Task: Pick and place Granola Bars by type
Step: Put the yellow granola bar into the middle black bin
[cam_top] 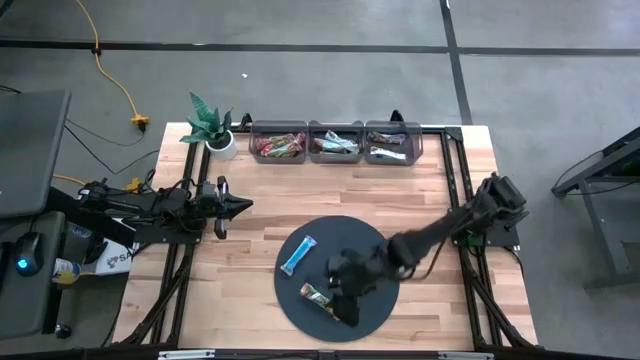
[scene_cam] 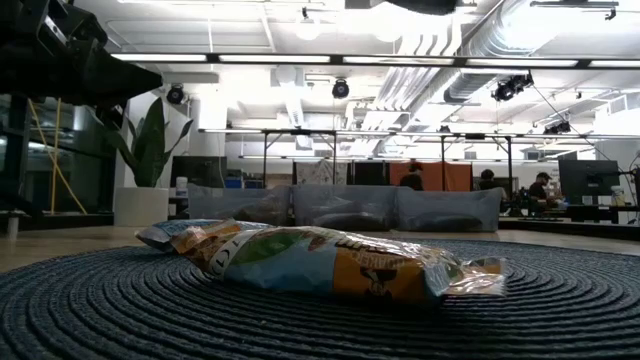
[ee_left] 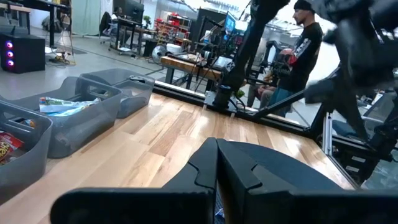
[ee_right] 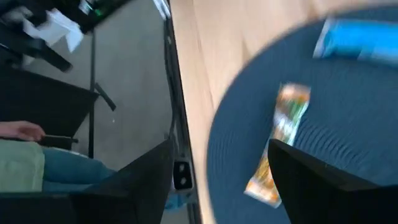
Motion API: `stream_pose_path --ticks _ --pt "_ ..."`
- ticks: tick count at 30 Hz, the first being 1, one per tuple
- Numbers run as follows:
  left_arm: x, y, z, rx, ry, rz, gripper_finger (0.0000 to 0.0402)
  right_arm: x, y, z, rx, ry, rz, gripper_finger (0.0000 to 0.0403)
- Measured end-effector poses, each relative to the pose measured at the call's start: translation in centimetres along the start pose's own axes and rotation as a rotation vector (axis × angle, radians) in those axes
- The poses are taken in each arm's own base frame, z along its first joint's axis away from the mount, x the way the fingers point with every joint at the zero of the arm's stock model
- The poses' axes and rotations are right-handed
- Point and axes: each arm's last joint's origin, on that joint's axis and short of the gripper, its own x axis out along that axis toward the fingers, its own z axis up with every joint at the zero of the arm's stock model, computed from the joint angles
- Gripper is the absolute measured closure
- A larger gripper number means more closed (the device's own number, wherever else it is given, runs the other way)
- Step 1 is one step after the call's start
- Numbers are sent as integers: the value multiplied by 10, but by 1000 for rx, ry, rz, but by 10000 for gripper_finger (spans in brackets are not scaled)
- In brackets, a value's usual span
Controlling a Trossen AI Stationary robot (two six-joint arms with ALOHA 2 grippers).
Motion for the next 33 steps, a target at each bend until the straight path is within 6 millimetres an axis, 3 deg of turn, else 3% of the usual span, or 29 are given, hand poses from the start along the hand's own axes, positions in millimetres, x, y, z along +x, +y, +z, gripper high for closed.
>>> stream_pose_path --ticks 6,14,25,33 --pt "0 0 0 0 0 0 400 44 3 -35 53 50 -91 159" --pt "0 0 0 0 0 0 400 87 -9 -54 -82 -18 -204 159" --pt "0 0 0 0 0 0 400 111 -24 -63 -152 -83 -336 159" --pt "0 0 0 0 0 1 400 111 -22 -65 -169 -114 -364 159"
